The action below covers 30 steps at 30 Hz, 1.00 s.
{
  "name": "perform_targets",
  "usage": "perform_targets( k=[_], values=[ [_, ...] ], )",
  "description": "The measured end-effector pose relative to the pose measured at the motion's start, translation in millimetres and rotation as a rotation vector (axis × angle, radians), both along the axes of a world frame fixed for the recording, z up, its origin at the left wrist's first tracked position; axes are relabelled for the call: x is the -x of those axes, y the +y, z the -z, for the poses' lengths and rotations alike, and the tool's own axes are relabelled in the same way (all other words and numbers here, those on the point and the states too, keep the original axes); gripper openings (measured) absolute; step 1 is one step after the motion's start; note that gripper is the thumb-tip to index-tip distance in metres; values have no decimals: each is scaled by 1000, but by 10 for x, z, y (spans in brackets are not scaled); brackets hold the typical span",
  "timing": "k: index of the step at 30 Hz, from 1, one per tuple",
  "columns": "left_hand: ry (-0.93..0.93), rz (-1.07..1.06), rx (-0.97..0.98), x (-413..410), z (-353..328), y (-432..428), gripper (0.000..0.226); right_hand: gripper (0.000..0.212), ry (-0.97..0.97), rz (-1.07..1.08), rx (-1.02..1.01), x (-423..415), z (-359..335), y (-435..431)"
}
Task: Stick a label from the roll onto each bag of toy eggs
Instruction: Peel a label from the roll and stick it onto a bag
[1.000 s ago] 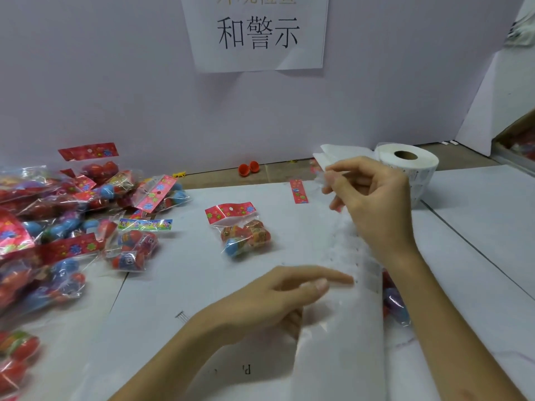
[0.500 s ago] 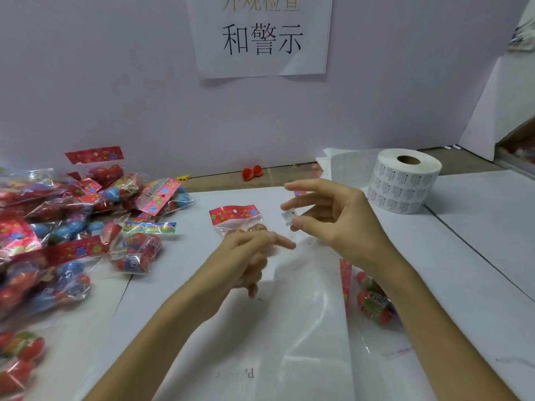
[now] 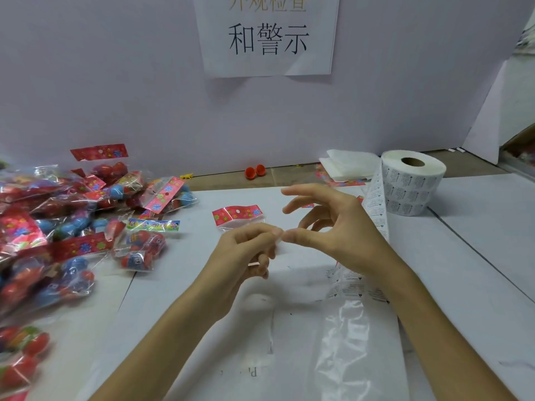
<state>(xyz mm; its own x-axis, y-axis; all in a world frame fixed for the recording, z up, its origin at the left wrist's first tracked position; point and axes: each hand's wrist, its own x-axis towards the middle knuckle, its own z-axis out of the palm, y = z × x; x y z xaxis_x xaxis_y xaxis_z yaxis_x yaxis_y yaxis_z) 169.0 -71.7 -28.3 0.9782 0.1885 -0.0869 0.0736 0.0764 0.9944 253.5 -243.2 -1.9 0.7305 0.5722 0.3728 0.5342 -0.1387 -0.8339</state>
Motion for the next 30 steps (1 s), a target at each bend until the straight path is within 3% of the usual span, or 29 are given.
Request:
perform_targets(
  k=[3, 7, 12, 17, 23, 28, 30],
  values=[
    [-77, -63, 116, 14, 2, 32, 21, 52, 1, 31, 10, -32, 38, 0],
    [-143, -138, 299, 9, -44, 59, 34, 19, 14, 88, 19, -71, 78, 3],
    [-159, -131, 169, 11, -60, -18, 49, 4, 110, 46, -115, -29, 77, 95],
    [-133, -109, 44, 5, -68, -119, 33, 7, 26, 128, -199, 20, 129, 154],
    [-136, -225, -66, -6, -22, -43, 25, 15, -309, 155, 37, 33, 162, 141],
    [-224, -214, -250, -1, 23, -23, 4, 13, -418, 108, 176, 11, 193, 126],
    [-229, -223, -296, -5, 48, -30, 6, 12, -438, 101, 195, 19, 189, 128]
  ],
)
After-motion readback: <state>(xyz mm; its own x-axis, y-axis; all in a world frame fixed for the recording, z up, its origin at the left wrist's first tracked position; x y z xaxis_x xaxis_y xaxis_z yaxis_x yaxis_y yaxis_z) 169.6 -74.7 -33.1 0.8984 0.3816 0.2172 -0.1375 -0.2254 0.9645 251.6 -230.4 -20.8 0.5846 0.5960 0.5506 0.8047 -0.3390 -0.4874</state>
